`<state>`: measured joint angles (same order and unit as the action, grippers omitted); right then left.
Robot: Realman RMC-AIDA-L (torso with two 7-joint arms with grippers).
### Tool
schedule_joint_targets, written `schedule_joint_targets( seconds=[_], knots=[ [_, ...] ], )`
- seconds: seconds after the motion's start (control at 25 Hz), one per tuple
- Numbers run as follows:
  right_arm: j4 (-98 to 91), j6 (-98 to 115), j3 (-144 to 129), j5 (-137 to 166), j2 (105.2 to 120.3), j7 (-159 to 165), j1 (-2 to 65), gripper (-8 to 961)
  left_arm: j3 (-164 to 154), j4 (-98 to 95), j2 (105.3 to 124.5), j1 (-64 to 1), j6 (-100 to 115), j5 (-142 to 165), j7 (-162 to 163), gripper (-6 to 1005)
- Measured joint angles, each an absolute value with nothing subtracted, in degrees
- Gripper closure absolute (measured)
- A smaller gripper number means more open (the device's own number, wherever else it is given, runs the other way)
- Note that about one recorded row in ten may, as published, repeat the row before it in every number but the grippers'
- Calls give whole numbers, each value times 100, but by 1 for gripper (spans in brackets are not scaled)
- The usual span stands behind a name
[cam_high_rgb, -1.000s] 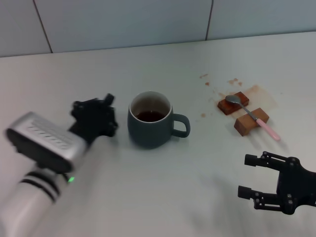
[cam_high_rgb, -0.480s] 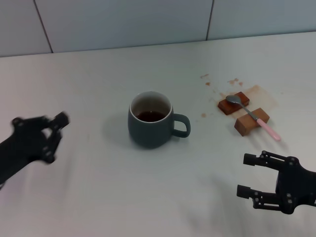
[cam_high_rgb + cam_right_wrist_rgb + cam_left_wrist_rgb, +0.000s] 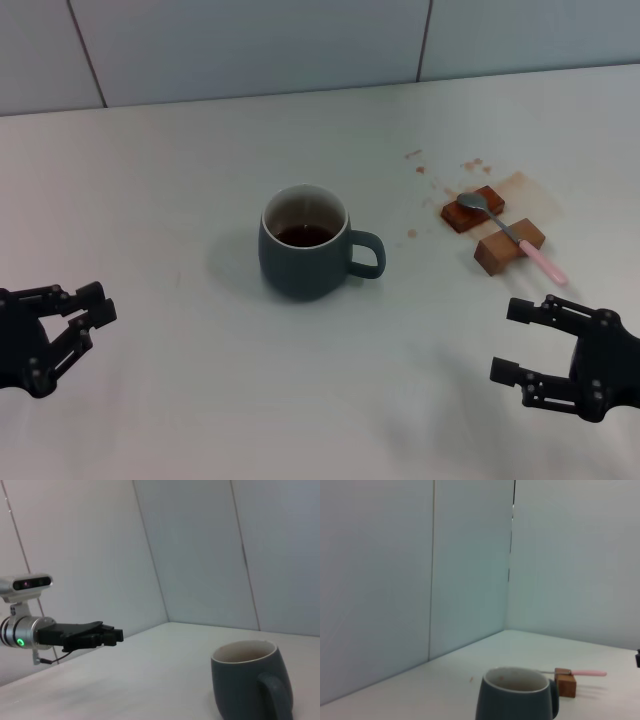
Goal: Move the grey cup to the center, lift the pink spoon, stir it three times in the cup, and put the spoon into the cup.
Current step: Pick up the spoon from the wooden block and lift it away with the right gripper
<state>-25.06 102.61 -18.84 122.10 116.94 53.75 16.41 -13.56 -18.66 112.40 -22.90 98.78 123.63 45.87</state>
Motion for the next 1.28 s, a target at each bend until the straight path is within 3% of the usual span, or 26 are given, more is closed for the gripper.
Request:
schedule_joint_targets(
  seconds=[0.16,0.4,0.56,0.84,1.28],
  knots=[
    [-2410,10265,-1802,12207,11697,5386,1595,146,-1428,-2032,11235,-2232,9848,12363,4791,902],
    [-2208,10312,-1601,12207,11717,5377,1526,147,-1495,-2059,11288,-2208,9884,12362,4747,641],
    [-2127,10396,-1407,12207,11742,5400,1483,146,-1503,-2062,11344,-2206,9864,12360,4724,397],
    [-1564,11071,56,12206,11697,7261,1310,145,-1508,-2065,11414,-2206,9889,12353,4680,195],
    [-1048,10390,1719,12231,11815,10800,840,146,-1512,-2066,11489,-2206,9899,12342,4598,139]
  ],
)
